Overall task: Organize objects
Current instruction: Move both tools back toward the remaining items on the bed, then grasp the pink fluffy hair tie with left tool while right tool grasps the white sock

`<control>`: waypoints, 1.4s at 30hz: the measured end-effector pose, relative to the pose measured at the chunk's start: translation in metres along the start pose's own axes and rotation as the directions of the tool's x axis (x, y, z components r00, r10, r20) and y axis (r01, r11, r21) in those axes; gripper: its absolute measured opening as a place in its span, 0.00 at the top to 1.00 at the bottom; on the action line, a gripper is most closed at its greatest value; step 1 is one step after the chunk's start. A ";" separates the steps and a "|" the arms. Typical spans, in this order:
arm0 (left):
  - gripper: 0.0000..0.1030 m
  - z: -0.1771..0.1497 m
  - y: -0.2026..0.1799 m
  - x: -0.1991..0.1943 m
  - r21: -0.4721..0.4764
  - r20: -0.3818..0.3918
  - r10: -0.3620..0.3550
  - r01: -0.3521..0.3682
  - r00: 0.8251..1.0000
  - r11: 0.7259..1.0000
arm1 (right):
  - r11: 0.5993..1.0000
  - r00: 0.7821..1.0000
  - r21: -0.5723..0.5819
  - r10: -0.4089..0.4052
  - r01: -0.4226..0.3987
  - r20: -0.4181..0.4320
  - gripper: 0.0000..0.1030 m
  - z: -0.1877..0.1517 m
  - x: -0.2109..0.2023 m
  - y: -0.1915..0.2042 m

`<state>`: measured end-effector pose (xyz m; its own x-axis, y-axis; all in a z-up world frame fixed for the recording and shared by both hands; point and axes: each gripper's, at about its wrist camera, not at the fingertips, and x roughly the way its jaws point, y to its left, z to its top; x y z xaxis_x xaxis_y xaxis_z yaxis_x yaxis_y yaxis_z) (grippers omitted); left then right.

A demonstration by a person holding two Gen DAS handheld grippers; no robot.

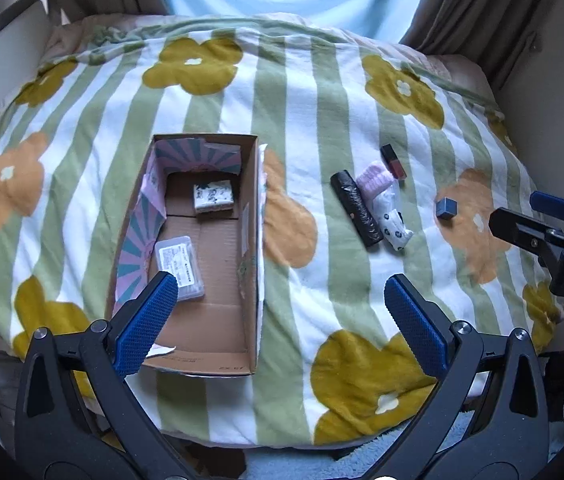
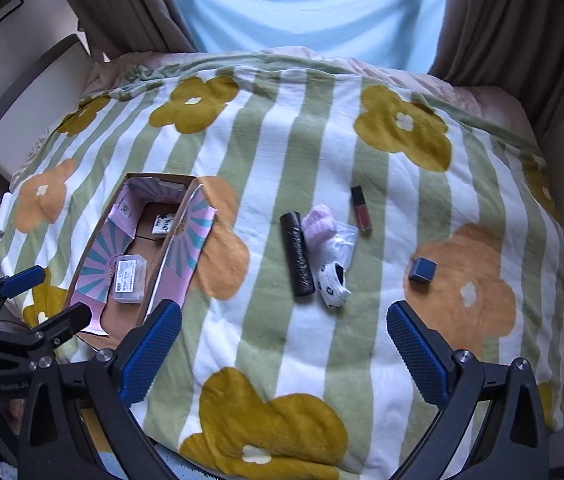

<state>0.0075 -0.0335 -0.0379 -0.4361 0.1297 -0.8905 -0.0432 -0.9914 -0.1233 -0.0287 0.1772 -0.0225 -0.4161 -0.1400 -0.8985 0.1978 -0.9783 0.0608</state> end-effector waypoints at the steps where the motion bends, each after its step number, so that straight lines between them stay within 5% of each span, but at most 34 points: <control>1: 0.00 0.001 -0.005 0.000 0.011 0.001 -0.007 0.007 1.000 1.000 | 1.000 1.000 0.021 -0.005 0.005 -0.001 0.00 -0.004 -0.001 -0.006; 19: 0.00 0.060 -0.072 0.037 0.201 -0.029 -0.153 0.156 0.988 0.967 | 0.986 1.000 0.166 -0.031 0.031 -0.007 0.00 -0.020 0.007 -0.064; 35: 0.01 0.117 -0.143 0.188 0.425 -0.202 -0.158 0.232 0.967 0.875 | 0.982 0.996 0.174 0.083 -0.074 -0.044 0.04 -0.012 0.123 -0.102; 42: 0.06 0.123 -0.171 0.264 0.518 -0.286 -0.125 0.263 0.950 0.814 | 0.975 0.989 0.189 0.132 -0.117 -0.069 0.17 -0.021 0.185 -0.116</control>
<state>-0.2105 0.1689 -0.1982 -0.1519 0.2511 -0.9560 -0.6154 -0.7809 -0.1074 -0.1097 0.2683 -0.2045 -0.3239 -0.2568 -0.9106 0.0738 -0.9664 0.2463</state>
